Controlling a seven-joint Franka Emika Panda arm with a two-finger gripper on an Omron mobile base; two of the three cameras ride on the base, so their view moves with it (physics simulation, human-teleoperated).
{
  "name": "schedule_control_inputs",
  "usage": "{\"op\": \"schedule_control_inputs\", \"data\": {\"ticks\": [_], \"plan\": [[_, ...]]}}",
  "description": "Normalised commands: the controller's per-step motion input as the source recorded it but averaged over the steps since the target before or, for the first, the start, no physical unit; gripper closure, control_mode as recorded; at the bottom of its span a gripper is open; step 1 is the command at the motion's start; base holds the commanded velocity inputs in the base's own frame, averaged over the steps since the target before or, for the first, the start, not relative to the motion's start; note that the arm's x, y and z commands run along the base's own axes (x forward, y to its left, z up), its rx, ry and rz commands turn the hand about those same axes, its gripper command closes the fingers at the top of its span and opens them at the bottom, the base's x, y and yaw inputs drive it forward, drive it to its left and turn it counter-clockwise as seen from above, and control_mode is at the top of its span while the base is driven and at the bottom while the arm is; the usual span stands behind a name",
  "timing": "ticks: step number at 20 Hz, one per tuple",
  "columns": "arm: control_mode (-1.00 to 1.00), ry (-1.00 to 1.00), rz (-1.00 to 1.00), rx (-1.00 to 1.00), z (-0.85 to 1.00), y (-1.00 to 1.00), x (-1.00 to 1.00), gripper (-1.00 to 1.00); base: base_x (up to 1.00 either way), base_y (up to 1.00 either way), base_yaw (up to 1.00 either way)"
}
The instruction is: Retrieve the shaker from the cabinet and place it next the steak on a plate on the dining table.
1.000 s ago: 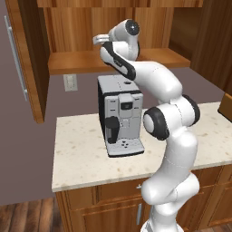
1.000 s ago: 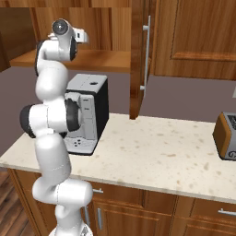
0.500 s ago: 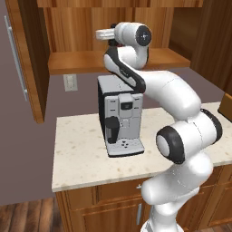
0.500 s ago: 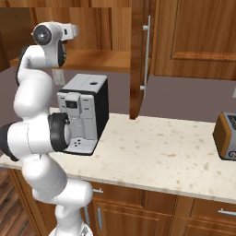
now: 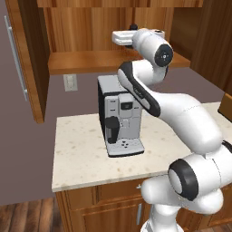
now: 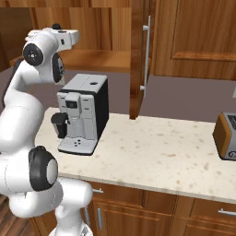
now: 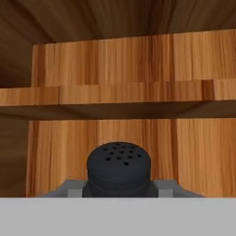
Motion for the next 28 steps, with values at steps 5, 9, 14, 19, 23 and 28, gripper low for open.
{"op": "schedule_control_inputs", "data": {"ticks": [5, 9, 14, 19, 23, 28], "plan": [[-1.0, -0.04, -0.12, 0.17, 0.19, -0.65, -1.0, 1.0, 0.0, 0.0, 0.0], [-1.0, 0.11, -0.13, 0.03, 0.0, -0.34, -1.0, 1.0, 0.0, 0.0, 0.0], [-1.0, 0.25, -0.12, 0.0, -0.11, -0.24, -0.96, 1.0, 0.0, 0.0, 0.0], [-1.0, 0.2, -0.01, 0.0, -0.54, -0.02, -0.68, 1.0, 0.0, 0.0, 0.0], [-1.0, 0.01, 0.0, 0.01, -0.07, -0.11, -0.94, 1.0, 0.0, 0.0, 0.0], [-1.0, 0.09, 0.05, 0.01, 0.0, -0.06, -0.66, 1.0, 0.0, 0.0, 0.0]]}}
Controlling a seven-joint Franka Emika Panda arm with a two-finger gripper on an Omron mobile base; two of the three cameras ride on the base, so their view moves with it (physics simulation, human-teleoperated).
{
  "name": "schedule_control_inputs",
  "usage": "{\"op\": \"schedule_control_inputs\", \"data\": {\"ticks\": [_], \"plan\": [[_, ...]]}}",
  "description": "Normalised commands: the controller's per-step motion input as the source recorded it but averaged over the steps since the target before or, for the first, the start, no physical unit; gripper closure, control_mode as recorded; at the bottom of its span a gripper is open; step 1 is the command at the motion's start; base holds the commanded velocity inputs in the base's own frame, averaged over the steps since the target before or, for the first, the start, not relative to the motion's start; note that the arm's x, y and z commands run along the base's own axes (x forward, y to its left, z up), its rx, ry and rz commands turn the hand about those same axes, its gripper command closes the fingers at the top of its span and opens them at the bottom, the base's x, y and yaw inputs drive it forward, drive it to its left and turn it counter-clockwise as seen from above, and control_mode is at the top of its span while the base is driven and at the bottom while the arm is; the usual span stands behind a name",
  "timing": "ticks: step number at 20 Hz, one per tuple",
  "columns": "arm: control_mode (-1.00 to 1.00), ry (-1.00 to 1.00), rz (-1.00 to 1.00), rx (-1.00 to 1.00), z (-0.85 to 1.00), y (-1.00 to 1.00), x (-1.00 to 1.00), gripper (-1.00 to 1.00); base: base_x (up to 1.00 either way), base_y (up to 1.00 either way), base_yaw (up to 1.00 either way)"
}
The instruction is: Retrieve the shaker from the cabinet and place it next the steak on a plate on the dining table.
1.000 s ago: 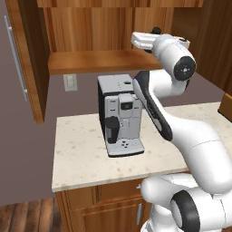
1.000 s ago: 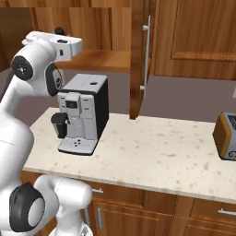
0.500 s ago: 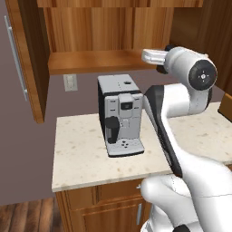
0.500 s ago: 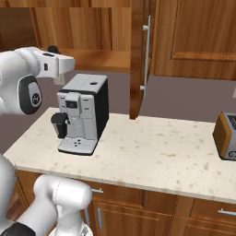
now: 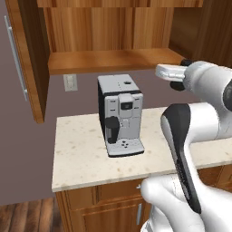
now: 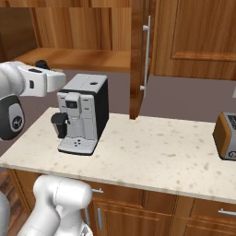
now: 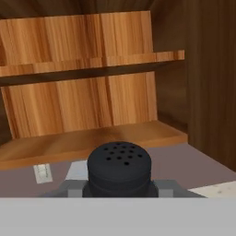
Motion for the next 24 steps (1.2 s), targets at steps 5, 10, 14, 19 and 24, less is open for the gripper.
{"op": "schedule_control_inputs", "data": {"ticks": [5, 10, 14, 19, 24], "plan": [[-1.0, 0.0, 0.09, 0.01, 0.0, 0.02, -0.62, 1.0, 0.0, 0.0, 0.0], [-1.0, 0.0, 0.07, 0.01, 0.0, 0.0, -0.41, 1.0, 0.0, 0.0, 0.0], [-1.0, -0.05, 0.02, 0.0, 0.0, 0.18, -0.78, 1.0, 0.0, 0.0, 0.0], [1.0, 0.0, 0.01, 0.01, 0.0, 0.02, -0.35, 1.0, -0.6, -0.01, 0.0], [1.0, 0.0, 0.0, 0.0, 0.0, 0.0, 0.0, 1.0, -0.99, -0.2, -0.12]]}}
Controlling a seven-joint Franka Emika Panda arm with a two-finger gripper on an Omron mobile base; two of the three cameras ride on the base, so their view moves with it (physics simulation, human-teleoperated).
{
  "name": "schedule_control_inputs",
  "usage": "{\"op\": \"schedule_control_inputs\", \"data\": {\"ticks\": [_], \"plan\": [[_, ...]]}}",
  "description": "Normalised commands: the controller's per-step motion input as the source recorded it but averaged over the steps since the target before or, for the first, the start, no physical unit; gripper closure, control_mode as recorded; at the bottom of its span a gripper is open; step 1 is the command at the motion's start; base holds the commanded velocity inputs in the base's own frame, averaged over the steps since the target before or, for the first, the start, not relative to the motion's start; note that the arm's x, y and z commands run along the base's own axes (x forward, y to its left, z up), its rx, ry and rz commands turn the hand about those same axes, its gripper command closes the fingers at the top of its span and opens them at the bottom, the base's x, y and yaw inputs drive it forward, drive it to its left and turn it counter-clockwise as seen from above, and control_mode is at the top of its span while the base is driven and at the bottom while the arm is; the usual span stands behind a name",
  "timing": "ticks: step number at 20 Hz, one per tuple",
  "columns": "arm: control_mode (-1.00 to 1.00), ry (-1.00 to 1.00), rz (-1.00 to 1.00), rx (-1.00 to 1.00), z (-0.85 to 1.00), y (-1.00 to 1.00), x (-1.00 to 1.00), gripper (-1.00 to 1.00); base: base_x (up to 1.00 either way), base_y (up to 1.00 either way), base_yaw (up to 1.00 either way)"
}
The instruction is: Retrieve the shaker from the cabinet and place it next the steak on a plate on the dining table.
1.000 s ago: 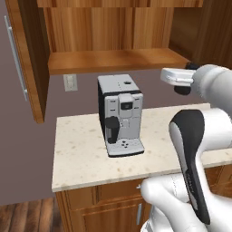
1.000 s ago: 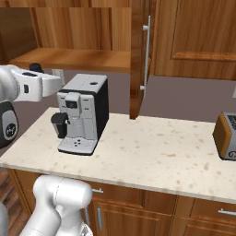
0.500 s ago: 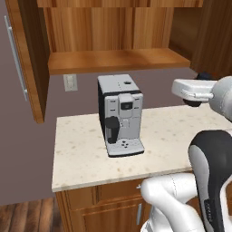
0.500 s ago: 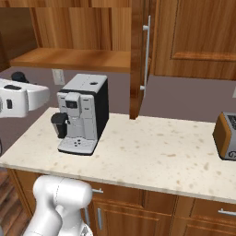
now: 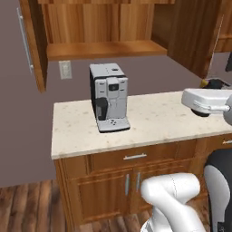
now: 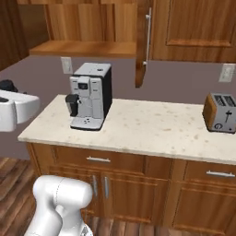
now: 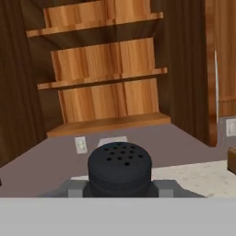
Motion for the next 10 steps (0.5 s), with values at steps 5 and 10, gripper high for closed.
{"op": "schedule_control_inputs", "data": {"ticks": [5, 10], "plan": [[1.0, 0.0, 0.0, 0.0, 0.0, 0.0, 0.0, 1.0, -0.37, -0.09, -0.83], [1.0, 0.0, 0.0, 0.0, 0.0, 0.0, 0.0, 1.0, 0.0, 0.0, -1.0]]}}
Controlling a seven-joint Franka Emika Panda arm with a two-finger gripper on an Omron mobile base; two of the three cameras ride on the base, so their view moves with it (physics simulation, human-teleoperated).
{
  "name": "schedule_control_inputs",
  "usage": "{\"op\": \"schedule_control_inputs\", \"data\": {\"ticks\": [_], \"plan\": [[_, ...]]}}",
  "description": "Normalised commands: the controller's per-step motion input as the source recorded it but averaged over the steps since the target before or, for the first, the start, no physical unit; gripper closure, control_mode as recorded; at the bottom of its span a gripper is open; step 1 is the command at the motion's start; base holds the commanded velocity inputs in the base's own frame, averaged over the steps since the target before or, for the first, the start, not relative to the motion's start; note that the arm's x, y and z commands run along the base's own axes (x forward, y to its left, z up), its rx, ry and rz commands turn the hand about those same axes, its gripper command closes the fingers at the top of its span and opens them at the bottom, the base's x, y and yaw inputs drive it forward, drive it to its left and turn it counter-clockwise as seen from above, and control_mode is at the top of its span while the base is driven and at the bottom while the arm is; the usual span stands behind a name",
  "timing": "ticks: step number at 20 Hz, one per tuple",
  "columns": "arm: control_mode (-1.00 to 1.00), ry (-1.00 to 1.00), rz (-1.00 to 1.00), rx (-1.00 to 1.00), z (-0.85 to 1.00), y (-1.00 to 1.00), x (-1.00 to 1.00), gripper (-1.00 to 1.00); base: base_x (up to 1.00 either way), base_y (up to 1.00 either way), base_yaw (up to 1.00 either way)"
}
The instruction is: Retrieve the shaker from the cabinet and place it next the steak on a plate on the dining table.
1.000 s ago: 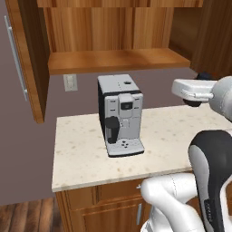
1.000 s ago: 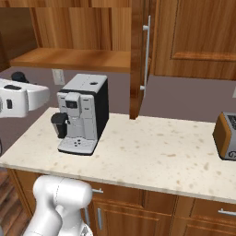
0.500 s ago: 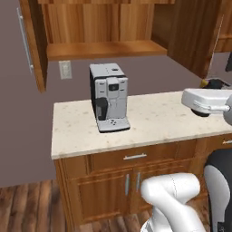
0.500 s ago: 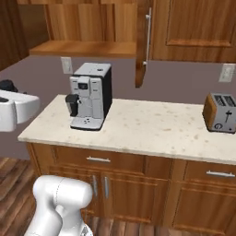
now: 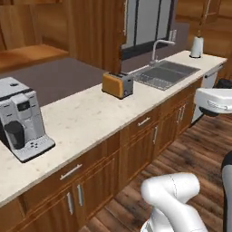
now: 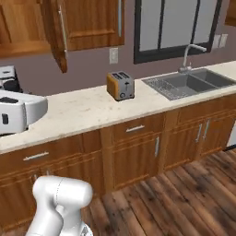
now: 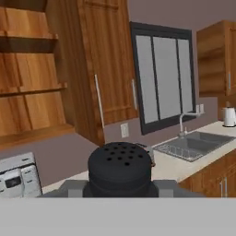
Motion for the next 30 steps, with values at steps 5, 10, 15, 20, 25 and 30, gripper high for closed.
{"op": "schedule_control_inputs", "data": {"ticks": [5, 10, 15, 20, 25, 30], "plan": [[1.0, 0.0, 0.0, 0.0, 0.0, 0.0, 0.0, 1.0, 0.0, 0.0, -1.0], [1.0, 0.0, 0.0, 0.0, 0.0, 0.0, 0.0, 1.0, 0.0, 0.0, -1.0], [1.0, 0.0, 0.0, 0.0, 0.0, 0.0, 0.0, 1.0, 0.0, 0.0, -1.0], [1.0, 0.0, 0.0, 0.0, 0.0, 0.0, 0.0, 1.0, 0.0, 0.0, -1.0], [1.0, 0.0, 0.0, 0.0, 0.0, 0.0, 0.0, 1.0, 0.05, 0.25, -0.83], [1.0, 0.0, 0.0, 0.0, 0.0, 0.0, 0.0, 1.0, 0.72, 0.99, -0.44]]}}
